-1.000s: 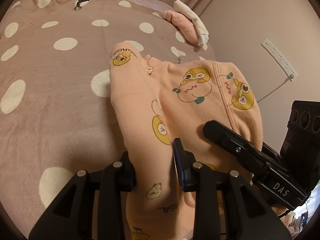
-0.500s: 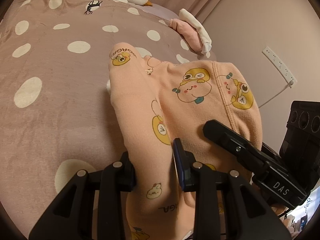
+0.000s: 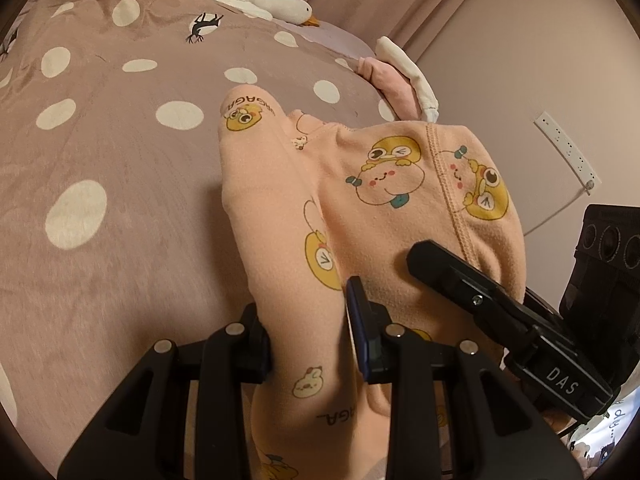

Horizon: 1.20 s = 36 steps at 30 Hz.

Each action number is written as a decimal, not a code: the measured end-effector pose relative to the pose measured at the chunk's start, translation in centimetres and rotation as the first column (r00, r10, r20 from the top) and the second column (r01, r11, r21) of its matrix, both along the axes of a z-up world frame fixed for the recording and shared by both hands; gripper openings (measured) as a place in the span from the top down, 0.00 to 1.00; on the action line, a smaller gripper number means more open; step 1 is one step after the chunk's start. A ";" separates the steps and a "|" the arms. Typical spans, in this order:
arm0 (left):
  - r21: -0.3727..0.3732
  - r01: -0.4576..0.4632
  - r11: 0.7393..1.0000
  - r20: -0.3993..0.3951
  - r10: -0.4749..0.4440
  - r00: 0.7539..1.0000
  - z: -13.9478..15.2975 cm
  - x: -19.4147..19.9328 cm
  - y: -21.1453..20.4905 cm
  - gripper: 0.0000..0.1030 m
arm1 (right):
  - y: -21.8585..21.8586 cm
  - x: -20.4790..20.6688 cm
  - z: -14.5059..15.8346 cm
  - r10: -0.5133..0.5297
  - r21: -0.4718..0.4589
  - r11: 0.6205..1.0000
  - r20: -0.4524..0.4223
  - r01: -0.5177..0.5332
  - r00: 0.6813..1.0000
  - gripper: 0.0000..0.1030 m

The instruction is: Fold small clothes

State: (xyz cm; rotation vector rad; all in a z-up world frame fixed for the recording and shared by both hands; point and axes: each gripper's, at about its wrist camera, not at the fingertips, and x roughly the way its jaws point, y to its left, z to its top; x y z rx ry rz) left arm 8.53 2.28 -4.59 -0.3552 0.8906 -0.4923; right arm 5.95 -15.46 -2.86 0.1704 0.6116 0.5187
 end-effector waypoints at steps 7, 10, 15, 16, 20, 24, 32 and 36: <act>0.007 -0.014 1.000 0.002 0.014 1.000 -0.1 2.3 0.7 0.71 | 0.9 2.0 0.1 0.012 0.002 1.000 0.006 -0.012 1.000 0.75; 0.009 -0.018 1.000 0.005 0.018 1.000 -0.1 3.3 1.0 0.71 | 1.2 2.8 0.1 0.016 -0.001 1.000 0.012 -0.016 1.000 0.75; 0.007 -0.024 1.000 0.004 0.024 1.000 -0.2 5.3 1.3 0.71 | 1.5 4.4 0.1 0.018 0.000 1.000 0.017 -0.018 1.000 0.75; 0.009 -0.025 1.000 0.002 0.025 1.000 -0.3 5.7 1.4 0.71 | 1.5 4.7 0.1 0.017 0.001 1.000 0.017 -0.017 1.000 0.75; 0.018 -0.028 0.999 -0.004 0.028 1.000 -0.6 7.1 1.4 0.71 | 1.6 6.2 -0.2 0.016 0.000 1.000 0.012 -0.016 1.000 0.75; 0.031 -0.029 0.999 -0.010 0.029 1.000 -0.9 8.2 1.2 0.71 | 1.7 7.4 -0.5 0.013 -0.003 1.000 0.002 -0.013 1.000 0.75; 0.052 -0.027 0.998 -0.047 0.029 0.998 -2.4 10.1 0.9 0.71 | 1.7 9.5 -1.3 0.007 -0.007 1.000 -0.036 -0.008 0.999 0.75; 0.088 -0.032 0.996 -0.113 0.042 0.993 -4.5 11.5 0.7 0.71 | 1.2 11.6 -2.9 -0.019 -0.013 1.000 -0.127 0.018 0.992 0.75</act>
